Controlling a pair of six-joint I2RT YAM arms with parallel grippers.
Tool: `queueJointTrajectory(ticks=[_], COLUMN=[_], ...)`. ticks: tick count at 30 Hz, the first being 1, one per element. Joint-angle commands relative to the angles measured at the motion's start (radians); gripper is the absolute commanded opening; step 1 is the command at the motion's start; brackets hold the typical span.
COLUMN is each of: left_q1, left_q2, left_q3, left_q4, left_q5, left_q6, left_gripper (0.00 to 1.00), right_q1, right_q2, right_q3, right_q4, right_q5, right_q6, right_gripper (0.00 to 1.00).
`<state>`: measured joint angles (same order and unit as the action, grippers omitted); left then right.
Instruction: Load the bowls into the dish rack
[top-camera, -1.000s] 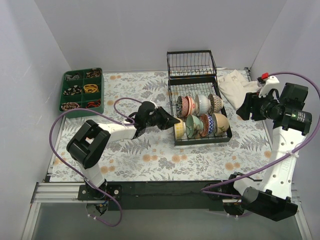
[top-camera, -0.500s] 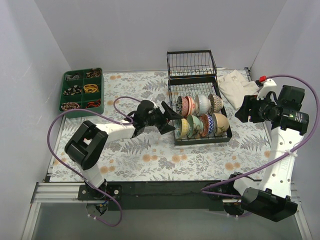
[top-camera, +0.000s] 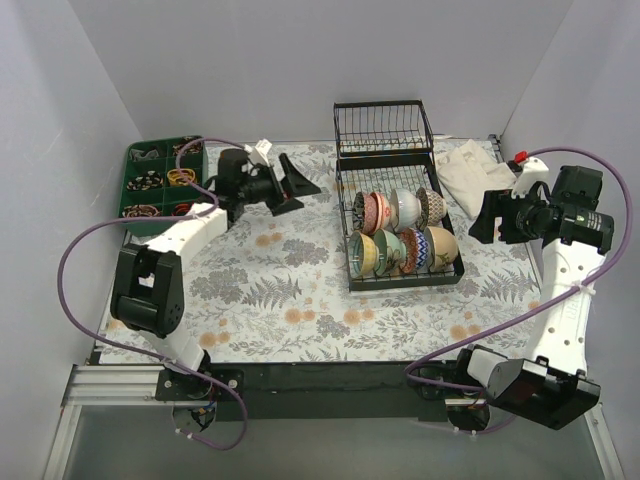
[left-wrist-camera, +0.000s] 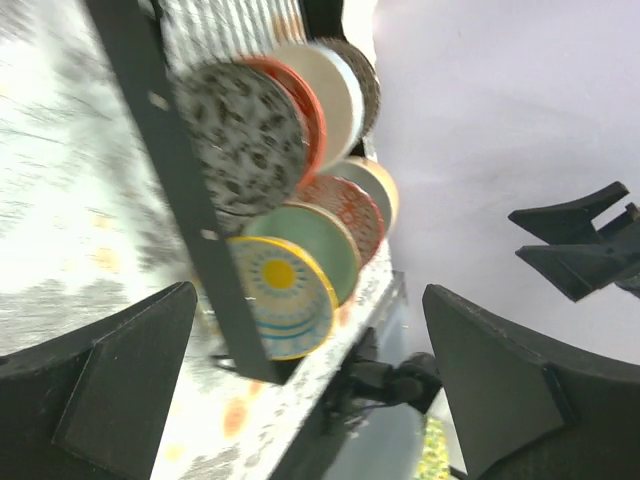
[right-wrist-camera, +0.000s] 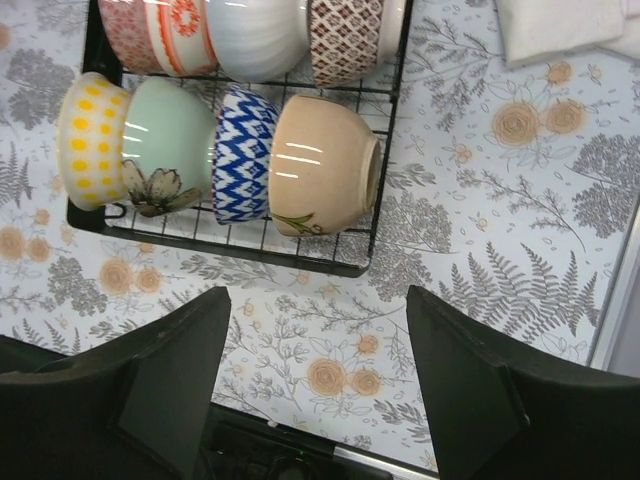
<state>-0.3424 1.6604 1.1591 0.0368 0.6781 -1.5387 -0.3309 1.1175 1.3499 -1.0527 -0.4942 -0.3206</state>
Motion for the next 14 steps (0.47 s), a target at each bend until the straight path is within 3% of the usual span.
queueJointTrajectory(ticks=[1, 6, 9, 14], left_q1=[0.179, 0.260, 0.260, 0.260], left_q2=[-0.027, -0.024, -0.014, -0.056], left_q3=[0.056, 0.241, 0.332, 0.385], left_q4=[-0.197, -0.482, -0.569, -0.580], left_q5=[0.192, 0.013, -0.119, -0.190], left_q6=[0.324, 0.751, 0.861, 0.934], left_gripper=[0.98, 0.98, 0.98, 0.98], right_q1=[0.004, 0.004, 0.004, 0.004], right_q2=[0.010, 0.004, -0.016, -0.074], right_q3=[-0.006, -0.020, -0.035, -0.071], right_q4=[-0.013, 0.025, 0.062, 0.106], right_q5=[0.107, 0.186, 0.163, 0.040], right_q6=[0.005, 0.028, 0.029, 0.012], right_gripper=[0.81, 0.84, 0.85, 0.84])
